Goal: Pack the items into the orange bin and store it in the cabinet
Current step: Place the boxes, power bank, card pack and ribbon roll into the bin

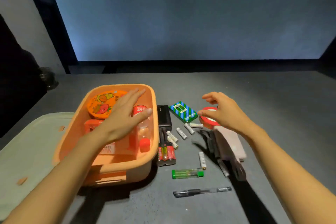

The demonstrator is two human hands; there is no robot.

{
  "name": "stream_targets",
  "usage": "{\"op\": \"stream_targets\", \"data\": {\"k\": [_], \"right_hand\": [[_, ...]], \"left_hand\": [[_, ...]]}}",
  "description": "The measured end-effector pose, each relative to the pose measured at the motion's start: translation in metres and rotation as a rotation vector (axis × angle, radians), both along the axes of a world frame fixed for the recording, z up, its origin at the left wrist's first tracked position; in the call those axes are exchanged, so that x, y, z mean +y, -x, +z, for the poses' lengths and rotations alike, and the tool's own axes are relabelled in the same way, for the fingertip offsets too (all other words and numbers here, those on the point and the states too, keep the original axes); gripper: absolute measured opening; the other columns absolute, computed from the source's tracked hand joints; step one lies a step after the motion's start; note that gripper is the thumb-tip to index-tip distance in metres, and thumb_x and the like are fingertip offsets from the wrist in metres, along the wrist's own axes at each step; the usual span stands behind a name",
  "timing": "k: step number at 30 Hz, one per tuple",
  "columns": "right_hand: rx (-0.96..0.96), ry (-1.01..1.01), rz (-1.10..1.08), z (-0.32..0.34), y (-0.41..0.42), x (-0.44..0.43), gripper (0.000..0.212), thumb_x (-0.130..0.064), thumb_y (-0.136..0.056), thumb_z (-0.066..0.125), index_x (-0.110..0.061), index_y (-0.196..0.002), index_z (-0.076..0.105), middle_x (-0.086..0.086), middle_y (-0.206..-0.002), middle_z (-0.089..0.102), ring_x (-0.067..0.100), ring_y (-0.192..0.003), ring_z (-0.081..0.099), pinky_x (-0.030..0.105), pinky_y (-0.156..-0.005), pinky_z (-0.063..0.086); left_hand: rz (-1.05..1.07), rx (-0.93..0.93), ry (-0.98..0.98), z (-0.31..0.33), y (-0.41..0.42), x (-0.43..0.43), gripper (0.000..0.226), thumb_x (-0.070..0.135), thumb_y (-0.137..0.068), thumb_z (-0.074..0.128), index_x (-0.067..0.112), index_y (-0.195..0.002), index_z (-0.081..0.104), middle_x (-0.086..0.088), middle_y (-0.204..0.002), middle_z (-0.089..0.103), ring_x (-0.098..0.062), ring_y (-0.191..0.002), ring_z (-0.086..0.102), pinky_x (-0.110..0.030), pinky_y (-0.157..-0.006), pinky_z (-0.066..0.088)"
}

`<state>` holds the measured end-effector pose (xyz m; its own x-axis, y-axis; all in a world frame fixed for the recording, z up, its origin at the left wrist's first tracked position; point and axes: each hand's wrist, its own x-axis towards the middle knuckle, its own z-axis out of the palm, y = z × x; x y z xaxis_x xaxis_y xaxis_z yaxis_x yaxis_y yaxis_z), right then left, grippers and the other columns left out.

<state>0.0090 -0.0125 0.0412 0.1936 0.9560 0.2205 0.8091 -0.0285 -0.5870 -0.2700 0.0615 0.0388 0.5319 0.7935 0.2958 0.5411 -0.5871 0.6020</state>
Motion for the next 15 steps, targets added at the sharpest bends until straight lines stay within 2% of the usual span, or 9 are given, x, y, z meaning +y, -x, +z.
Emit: {"op": "stream_targets", "data": {"k": [3, 8, 13, 15], "right_hand": [[-0.018, 0.101, -0.048, -0.02, -0.057, -0.03, 0.052, -0.03, -0.075, 0.075, -0.016, -0.12, 0.053, 0.009, -0.119, 0.055, 0.02, -0.11, 0.053, 0.019, -0.08, 0.033], [0.048, 0.26, -0.059, -0.061, -0.119, -0.058, 0.063, -0.041, -0.075, 0.072, -0.02, -0.128, 0.046, 0.006, -0.133, 0.049, 0.017, -0.119, 0.048, 0.022, -0.087, 0.034], [0.16, 0.344, 0.053, -0.087, -0.119, -0.06, 0.08, -0.049, -0.07, 0.072, -0.029, -0.137, 0.032, 0.001, -0.142, 0.038, 0.012, -0.118, 0.042, 0.027, -0.093, 0.034], [0.235, 0.353, 0.077, -0.095, -0.108, -0.056, 0.087, -0.054, -0.067, 0.072, -0.033, -0.138, 0.027, 0.001, -0.143, 0.034, 0.016, -0.125, 0.038, 0.035, -0.102, 0.034]], "left_hand": [[-0.058, 0.031, -0.02, -0.01, -0.061, -0.02, 0.076, 0.056, -0.076, 0.043, 0.024, -0.142, 0.026, -0.003, -0.153, 0.022, -0.013, -0.14, 0.016, -0.028, -0.112, 0.009], [-0.107, 0.051, 0.037, -0.042, -0.132, -0.046, 0.077, 0.056, -0.077, 0.05, 0.025, -0.143, 0.024, 0.001, -0.153, 0.023, -0.009, -0.139, 0.017, -0.021, -0.111, 0.009], [-0.087, 0.089, 0.17, -0.074, -0.158, -0.067, 0.077, 0.062, -0.08, 0.048, 0.03, -0.144, 0.019, 0.003, -0.154, 0.021, -0.01, -0.139, 0.017, -0.023, -0.11, 0.011], [-0.055, 0.106, 0.194, -0.075, -0.158, -0.067, 0.082, 0.065, -0.074, 0.042, 0.03, -0.144, 0.019, 0.003, -0.153, 0.021, -0.01, -0.139, 0.017, -0.024, -0.11, 0.011]]}}
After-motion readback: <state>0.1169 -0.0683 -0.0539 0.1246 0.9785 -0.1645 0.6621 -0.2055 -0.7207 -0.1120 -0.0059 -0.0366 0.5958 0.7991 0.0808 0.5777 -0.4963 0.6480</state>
